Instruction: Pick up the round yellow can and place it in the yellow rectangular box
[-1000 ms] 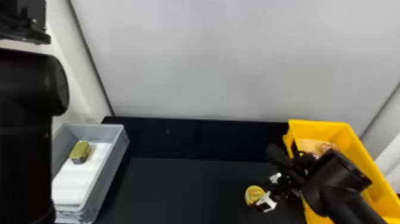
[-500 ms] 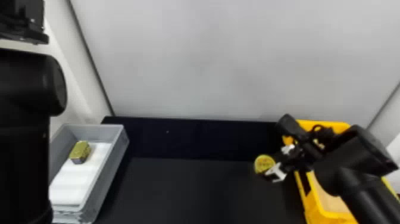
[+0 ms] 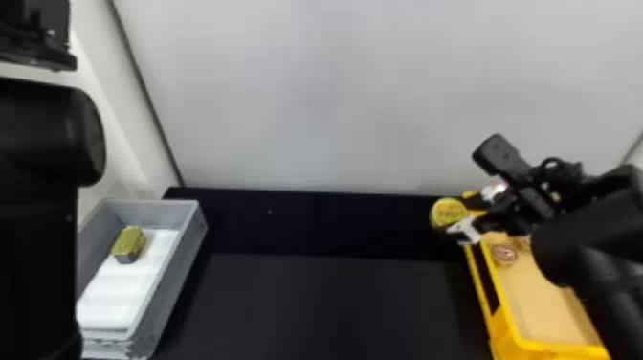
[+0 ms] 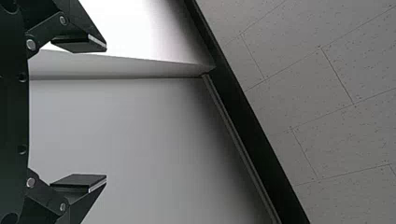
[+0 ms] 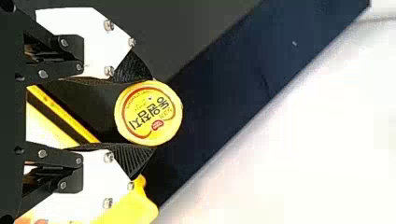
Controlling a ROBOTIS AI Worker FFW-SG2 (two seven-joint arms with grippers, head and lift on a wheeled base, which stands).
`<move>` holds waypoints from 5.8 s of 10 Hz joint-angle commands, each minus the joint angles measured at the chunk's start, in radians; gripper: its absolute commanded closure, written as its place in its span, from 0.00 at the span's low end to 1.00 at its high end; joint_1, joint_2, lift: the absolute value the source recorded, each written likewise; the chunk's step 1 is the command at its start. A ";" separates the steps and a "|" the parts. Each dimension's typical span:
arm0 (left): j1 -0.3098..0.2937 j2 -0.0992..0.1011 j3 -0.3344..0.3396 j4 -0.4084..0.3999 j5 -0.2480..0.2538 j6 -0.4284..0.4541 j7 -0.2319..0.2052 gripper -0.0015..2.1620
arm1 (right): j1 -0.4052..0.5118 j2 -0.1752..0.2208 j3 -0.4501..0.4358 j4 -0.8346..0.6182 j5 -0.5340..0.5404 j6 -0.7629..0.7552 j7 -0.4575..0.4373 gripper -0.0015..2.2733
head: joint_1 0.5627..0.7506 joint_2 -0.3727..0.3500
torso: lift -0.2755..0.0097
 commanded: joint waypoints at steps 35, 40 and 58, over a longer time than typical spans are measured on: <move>-0.037 0.008 -0.022 -0.014 -0.009 0.032 -0.023 0.12 | 0.100 -0.064 -0.605 0.373 -0.595 -0.065 -0.519 0.30 | 0.53 0.59 | 0.93; -0.038 0.007 -0.022 -0.014 -0.011 0.026 -0.023 0.12 | 0.102 -0.064 -0.587 0.474 -0.611 -0.058 -0.516 0.30 | 0.53 0.59 | 0.93; -0.040 0.004 -0.024 -0.012 -0.011 0.018 -0.023 0.12 | 0.102 -0.061 -0.553 0.549 -0.634 -0.037 -0.530 0.14 | 0.53 0.59 | 0.93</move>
